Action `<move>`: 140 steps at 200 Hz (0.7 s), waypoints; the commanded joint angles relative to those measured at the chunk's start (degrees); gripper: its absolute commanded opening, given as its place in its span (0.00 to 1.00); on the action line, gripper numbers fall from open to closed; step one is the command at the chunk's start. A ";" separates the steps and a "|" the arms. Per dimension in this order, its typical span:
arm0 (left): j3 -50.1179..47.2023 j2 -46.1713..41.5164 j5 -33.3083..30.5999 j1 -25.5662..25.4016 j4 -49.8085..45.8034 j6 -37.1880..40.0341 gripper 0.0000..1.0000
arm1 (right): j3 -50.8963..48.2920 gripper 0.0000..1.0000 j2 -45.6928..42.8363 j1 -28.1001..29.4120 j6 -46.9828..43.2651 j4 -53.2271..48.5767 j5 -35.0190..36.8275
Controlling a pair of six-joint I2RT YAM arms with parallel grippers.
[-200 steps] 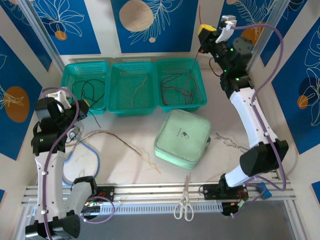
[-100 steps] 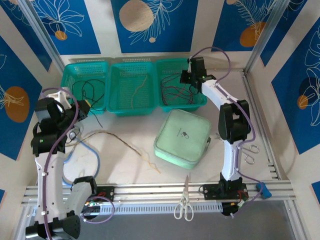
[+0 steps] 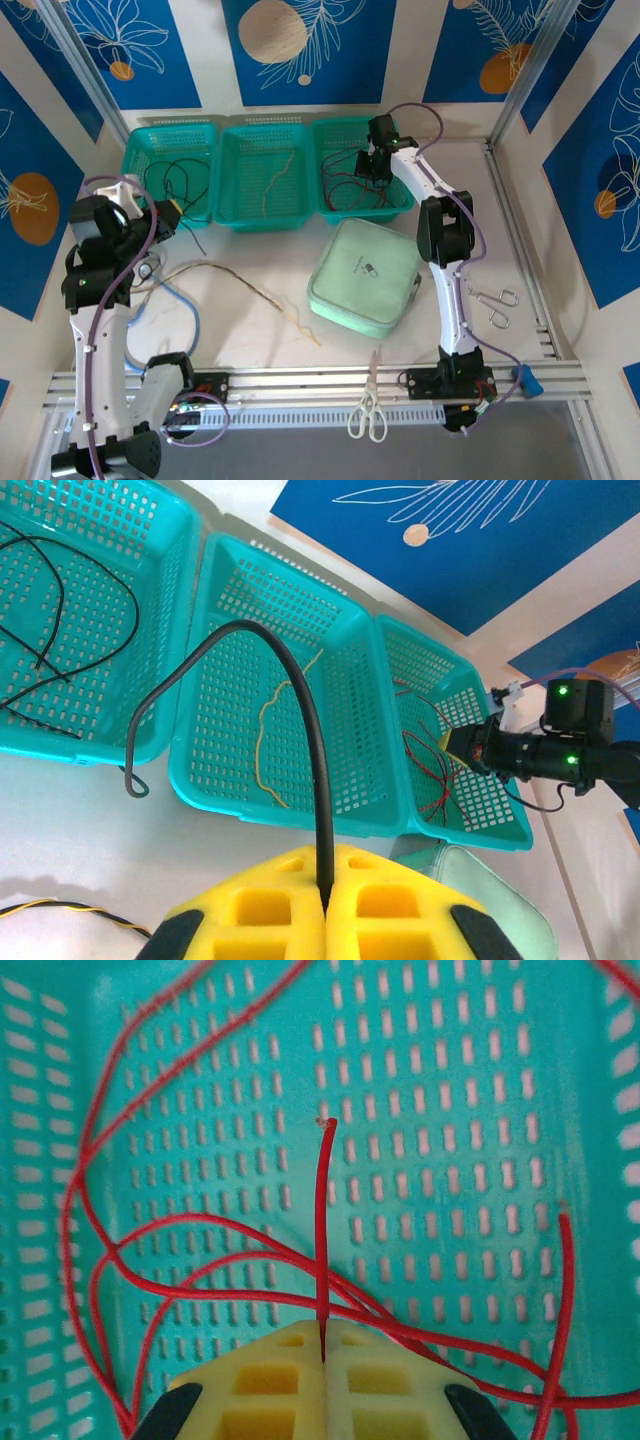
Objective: Untangle the cables
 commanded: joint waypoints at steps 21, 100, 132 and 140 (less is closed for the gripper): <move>-0.13 -0.51 1.18 0.46 1.53 -1.01 0.00 | 1.46 0.00 1.66 -0.76 0.67 -5.52 -5.01; 1.72 -0.35 1.32 0.42 0.65 -1.05 0.00 | 4.73 0.55 -6.25 -0.17 -2.26 -5.89 -2.04; 2.70 0.28 1.73 0.11 1.43 -2.61 0.00 | 3.77 0.65 -11.78 -0.27 -3.39 -6.10 -2.49; 3.50 0.75 1.89 -0.09 1.44 -3.01 0.00 | 2.55 0.68 -13.59 -0.20 -3.93 -5.66 -2.60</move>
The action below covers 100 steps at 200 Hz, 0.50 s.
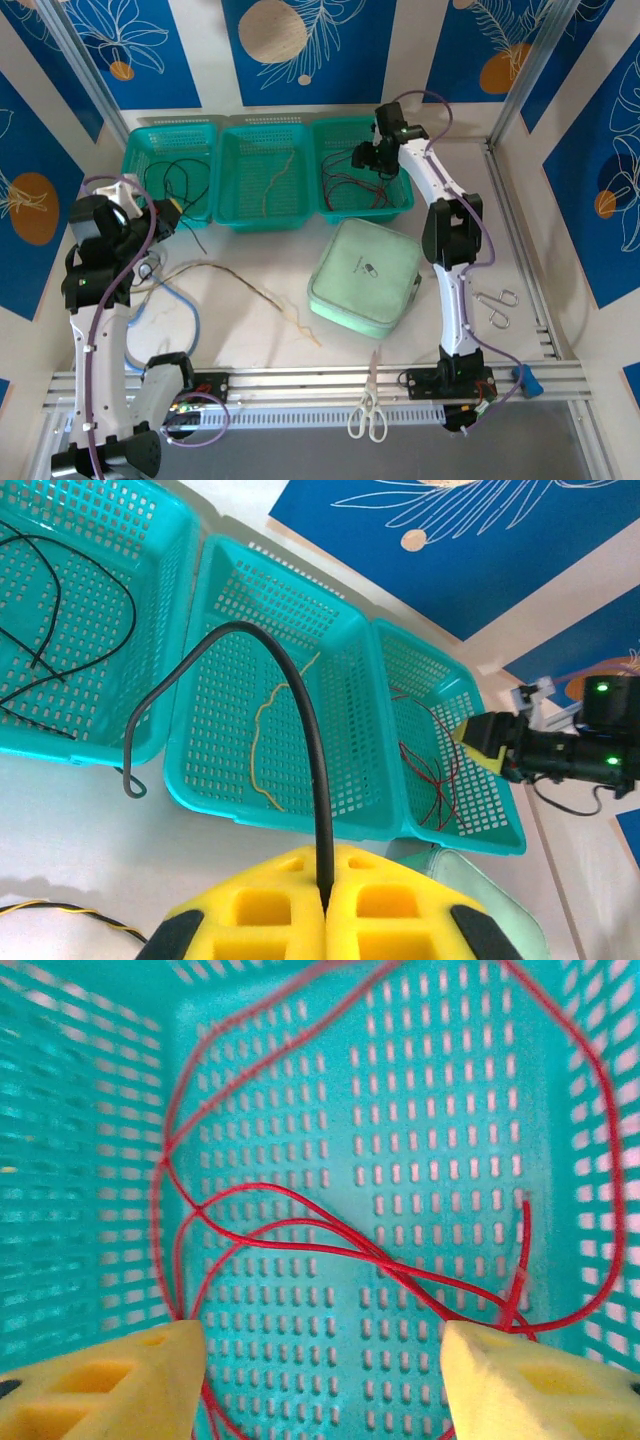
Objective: Untangle the cables
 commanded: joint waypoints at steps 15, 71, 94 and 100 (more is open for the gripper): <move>4.24 1.11 1.68 -0.59 2.10 -3.13 0.00 | -5.59 0.72 -11.69 0.46 -2.63 2.73 -0.25; 7.73 1.27 -1.41 -4.35 3.74 -5.81 0.00 | -11.15 0.86 -17.82 0.89 -2.56 7.43 -1.21; 9.10 2.79 -3.11 -7.08 5.68 -7.37 0.00 | -10.36 0.87 -18.30 1.00 -2.67 7.26 -1.99; 9.35 3.12 -4.01 -8.20 6.18 -7.56 0.00 | -10.20 0.87 -18.31 0.99 -2.70 7.20 -2.14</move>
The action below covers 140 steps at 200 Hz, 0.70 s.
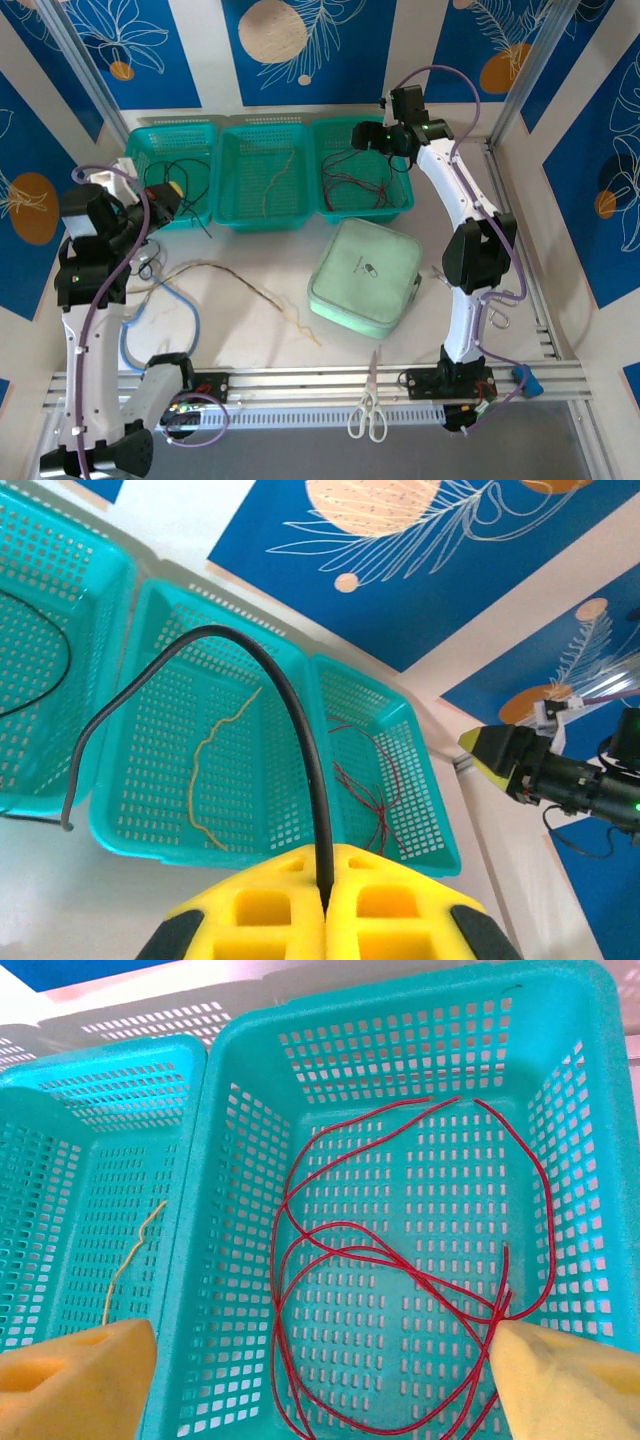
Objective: Untangle the cables
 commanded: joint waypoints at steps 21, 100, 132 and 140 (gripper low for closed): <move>3.09 1.98 -6.68 -6.97 5.46 -1.80 0.00 | 2.02 0.88 -0.47 0.42 -0.46 -0.19 -2.67; 17.40 12.12 -15.31 -13.18 1.81 5.46 0.00 | 7.06 0.88 1.23 1.01 -1.16 -4.11 -2.81; 26.43 16.77 -18.47 -13.41 -1.61 11.75 0.00 | 7.87 0.89 1.95 1.51 -0.90 -5.64 -2.37; 30.04 18.67 -19.24 -13.40 -3.37 13.93 0.00 | 8.28 0.89 2.16 1.65 -0.69 -6.16 -2.31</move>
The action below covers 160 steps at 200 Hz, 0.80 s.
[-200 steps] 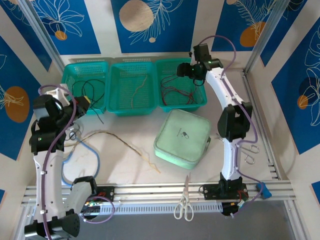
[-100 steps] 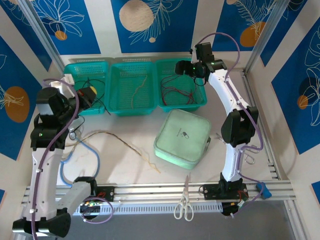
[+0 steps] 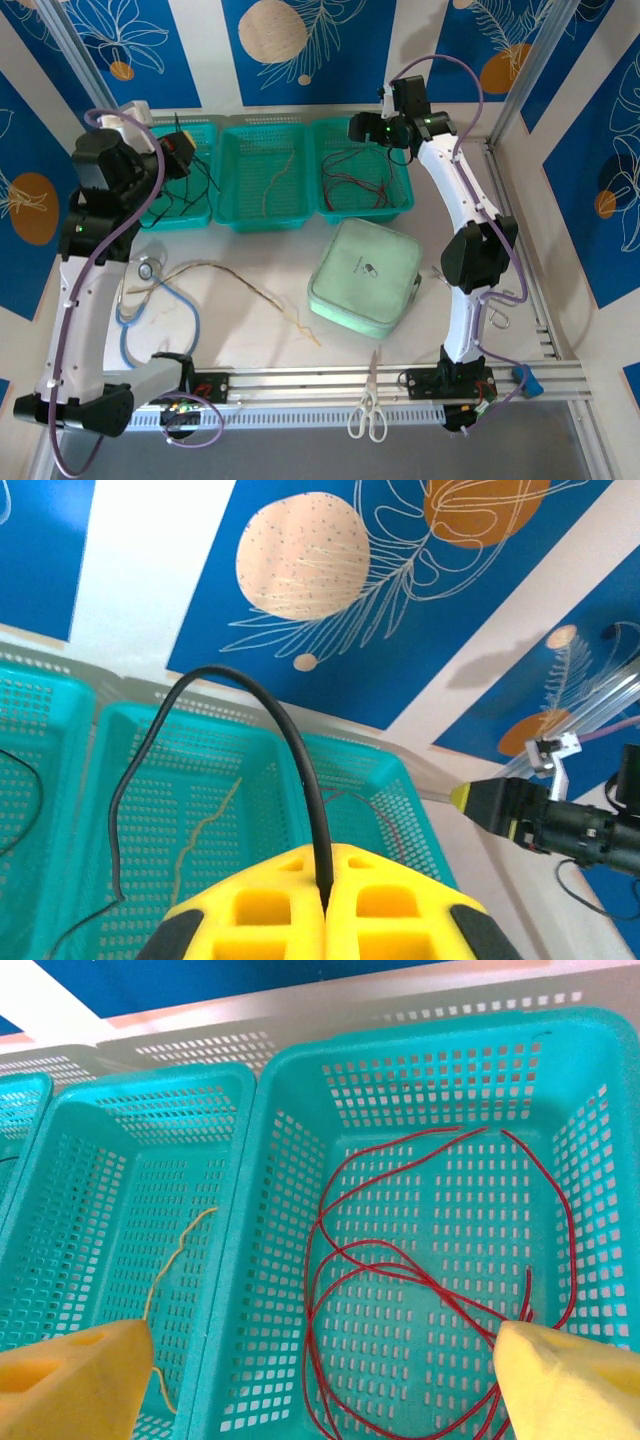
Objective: Untangle the cables
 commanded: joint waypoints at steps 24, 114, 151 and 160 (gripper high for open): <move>18.96 9.72 -5.12 -0.35 -8.00 13.11 0.00 | 0.68 0.89 0.66 1.34 -0.19 -2.34 -0.26; 41.60 29.29 -14.89 2.03 -12.45 21.74 0.00 | -3.59 0.89 -2.10 0.94 -0.44 -0.77 -1.97; 38.76 32.61 -17.06 4.86 -10.54 21.48 0.00 | -3.37 0.89 -1.83 0.62 -0.97 -0.89 -2.69; 37.19 32.70 -17.30 6.25 -9.09 20.73 0.00 | -3.29 0.89 -1.66 0.49 -1.14 -1.11 -2.90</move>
